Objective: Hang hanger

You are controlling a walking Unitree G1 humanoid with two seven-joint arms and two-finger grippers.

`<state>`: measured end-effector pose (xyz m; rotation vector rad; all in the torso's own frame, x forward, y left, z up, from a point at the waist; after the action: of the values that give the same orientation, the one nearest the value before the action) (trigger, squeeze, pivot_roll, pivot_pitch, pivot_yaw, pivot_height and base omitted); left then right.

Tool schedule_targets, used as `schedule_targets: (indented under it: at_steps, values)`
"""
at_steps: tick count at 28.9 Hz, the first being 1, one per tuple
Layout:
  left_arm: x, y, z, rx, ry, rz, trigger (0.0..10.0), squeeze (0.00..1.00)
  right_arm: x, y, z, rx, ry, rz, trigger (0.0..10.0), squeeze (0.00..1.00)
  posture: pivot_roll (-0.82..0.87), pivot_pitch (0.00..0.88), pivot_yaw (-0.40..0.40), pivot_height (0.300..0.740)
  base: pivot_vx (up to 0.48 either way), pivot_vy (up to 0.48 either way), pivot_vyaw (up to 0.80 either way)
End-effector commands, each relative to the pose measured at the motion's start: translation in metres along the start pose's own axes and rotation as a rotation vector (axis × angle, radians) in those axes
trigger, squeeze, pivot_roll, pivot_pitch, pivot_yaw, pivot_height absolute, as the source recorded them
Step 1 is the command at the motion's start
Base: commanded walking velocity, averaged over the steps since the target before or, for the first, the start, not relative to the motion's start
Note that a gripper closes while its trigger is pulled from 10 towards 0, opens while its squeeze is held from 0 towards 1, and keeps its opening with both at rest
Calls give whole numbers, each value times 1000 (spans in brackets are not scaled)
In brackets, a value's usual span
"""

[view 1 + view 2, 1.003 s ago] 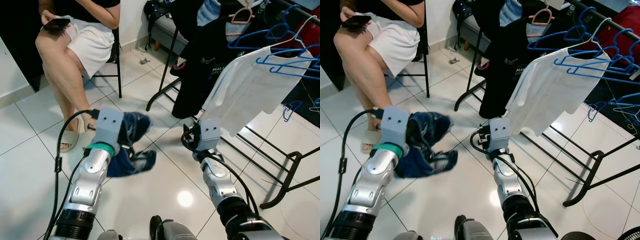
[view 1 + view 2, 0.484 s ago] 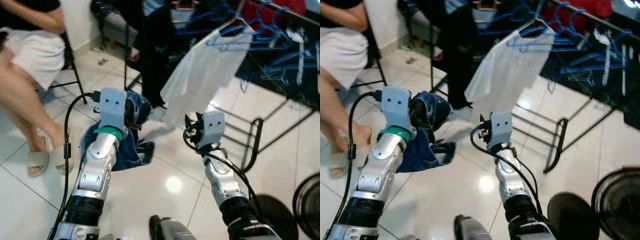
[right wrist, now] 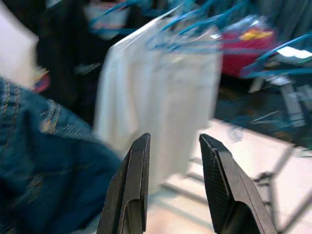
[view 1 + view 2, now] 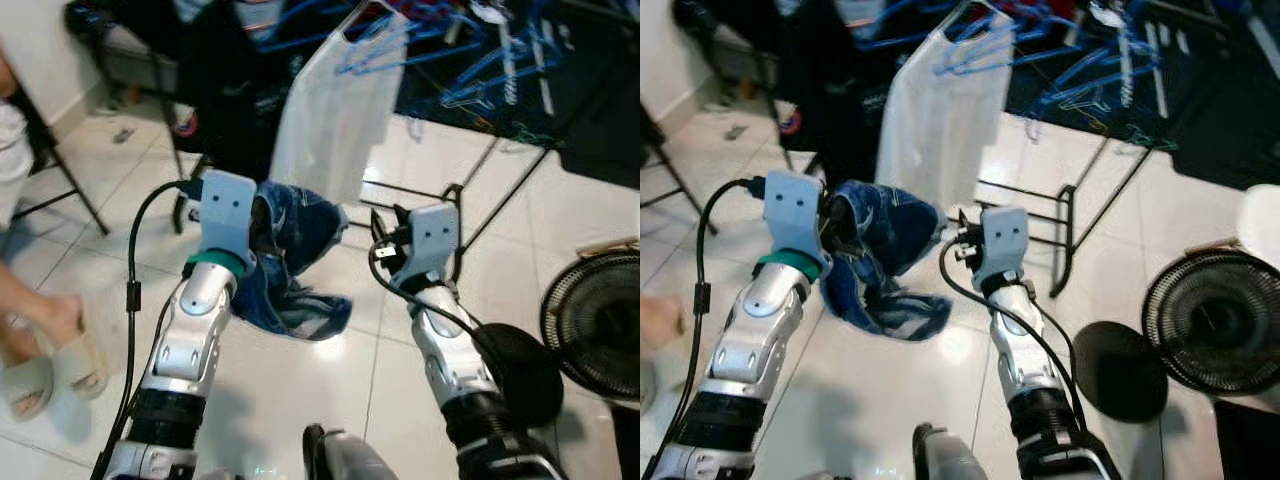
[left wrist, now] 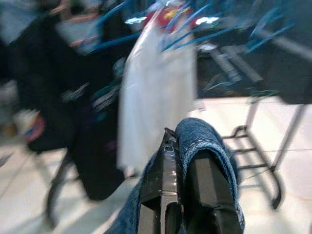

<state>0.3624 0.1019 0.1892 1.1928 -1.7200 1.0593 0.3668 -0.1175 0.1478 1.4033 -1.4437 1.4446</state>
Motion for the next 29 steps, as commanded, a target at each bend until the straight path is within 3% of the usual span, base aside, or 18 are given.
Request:
schedule_targets:
  at_steps: [1, 8, 13, 20, 25, 29]
  values:
    - [12, 0, -4, 19, -5, 60, 10000, 0, 2, 0, -4, 6, -9, 3, 10000, 0, 2, 69, -26, 733, 0, 0, -788]
    - [5, -4, -14, 76, -24, 30, 10000, 0, 8, -5, -3, -3, -43, 8, 10000, 0, 5, 72, -39, 733, 0, 0, -789]
    - [4, -4, -14, 90, -28, 27, 10000, 0, 13, -8, 4, -56, -127, 6, 10000, 0, 4, 71, -41, 733, 0, 0, -800]
    - [5, -5, -13, 87, -37, 32, 10000, 0, 15, -7, 8, -67, -106, 9, 10000, 0, 3, 71, -40, 733, 0, 0, -800]
    - [6, -5, -12, 88, -46, 42, 10000, 0, 15, -6, 4, -53, -97, 6, 10000, 0, -1, 74, -41, 733, 0, 0, 0]
    - [5, -4, -12, 92, -49, 44, 10000, 0, 16, -6, 1, -42, -95, 7, 10000, 0, 2, 76, -42, 733, 401, 0, 0]
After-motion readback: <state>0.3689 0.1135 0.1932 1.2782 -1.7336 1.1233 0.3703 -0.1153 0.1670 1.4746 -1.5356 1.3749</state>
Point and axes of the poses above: a point about 5 cm out from each wrist's last joint towards the gripper, its own y axis pointing back from the gripper into the wrist, its own x axis along the axis of the wrist's last joint, z = x × y, the point moved 4 cm from there along -y, pointing out of the wrist towards the gripper, and after that the axes turned 14 degrees about -y, right-handed, at the moved point
